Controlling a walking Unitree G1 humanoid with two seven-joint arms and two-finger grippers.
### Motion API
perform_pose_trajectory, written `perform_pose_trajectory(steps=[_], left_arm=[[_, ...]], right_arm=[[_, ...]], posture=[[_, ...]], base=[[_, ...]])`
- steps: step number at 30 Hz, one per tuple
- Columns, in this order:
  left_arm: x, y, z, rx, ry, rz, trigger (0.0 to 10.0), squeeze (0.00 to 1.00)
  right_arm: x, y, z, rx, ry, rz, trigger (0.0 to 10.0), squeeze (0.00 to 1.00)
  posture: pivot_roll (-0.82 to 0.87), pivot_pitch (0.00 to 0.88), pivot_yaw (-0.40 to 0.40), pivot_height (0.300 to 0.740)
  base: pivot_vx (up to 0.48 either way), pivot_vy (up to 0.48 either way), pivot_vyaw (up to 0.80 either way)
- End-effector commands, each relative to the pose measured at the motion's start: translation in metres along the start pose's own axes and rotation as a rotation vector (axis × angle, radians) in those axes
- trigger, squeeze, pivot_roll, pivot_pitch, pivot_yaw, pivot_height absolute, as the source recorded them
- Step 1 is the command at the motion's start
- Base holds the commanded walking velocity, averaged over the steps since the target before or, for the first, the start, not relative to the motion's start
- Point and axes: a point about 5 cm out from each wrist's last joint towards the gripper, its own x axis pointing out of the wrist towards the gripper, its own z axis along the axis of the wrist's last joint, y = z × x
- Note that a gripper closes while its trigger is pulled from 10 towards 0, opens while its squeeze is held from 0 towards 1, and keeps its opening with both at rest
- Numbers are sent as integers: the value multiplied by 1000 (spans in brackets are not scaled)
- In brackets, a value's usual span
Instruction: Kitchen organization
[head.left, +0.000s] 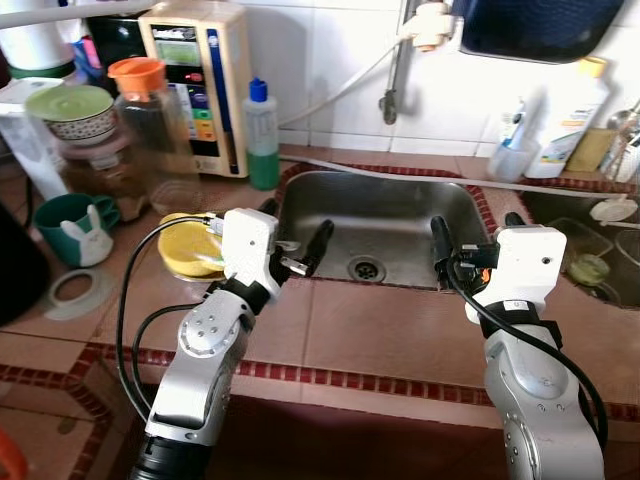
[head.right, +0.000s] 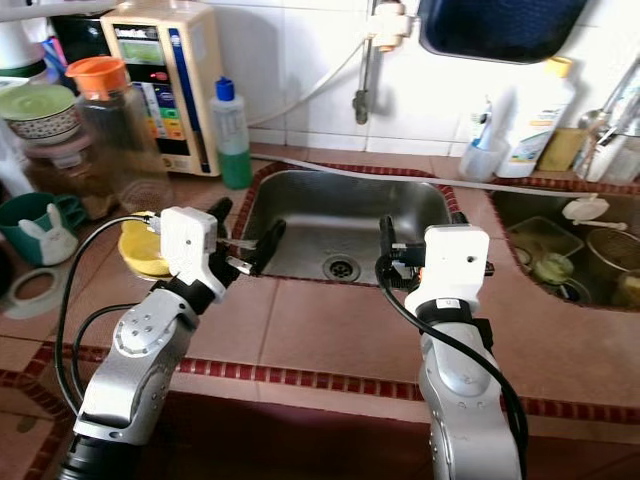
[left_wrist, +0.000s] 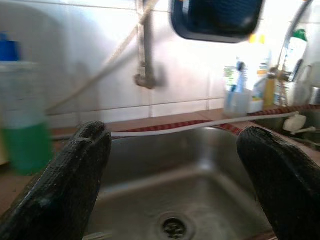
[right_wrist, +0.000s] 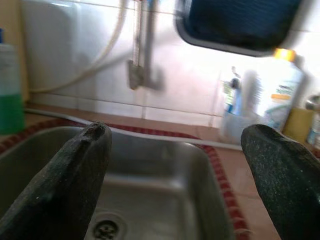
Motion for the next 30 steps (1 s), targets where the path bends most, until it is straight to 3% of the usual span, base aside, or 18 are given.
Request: perform_pose_trajectory(steps=[1,11,20,30], left_arm=[[3,-2,3,3,-9,-8,10000,0],[2,-2,2,-1,-2,-1,10000,0],[2,1,2,-8,-2,19,10000,0],[0,22,0,136,-3,180,10000,0]], right_arm=[[0,-2,3,-3,-13,-5,10000,0],[-1,-2,2,-3,-9,-3,10000,0],[-1,-1,2,-1,-5,-3,10000,0],[1,0,2,8,-10,18,10000,0]], posture=[[37,0,-4,740],[36,0,-5,740],[39,0,-3,740],[42,0,-4,740]], base=[[0,-398,0],[0,-351,0],[0,0,0],[0,0,0]])
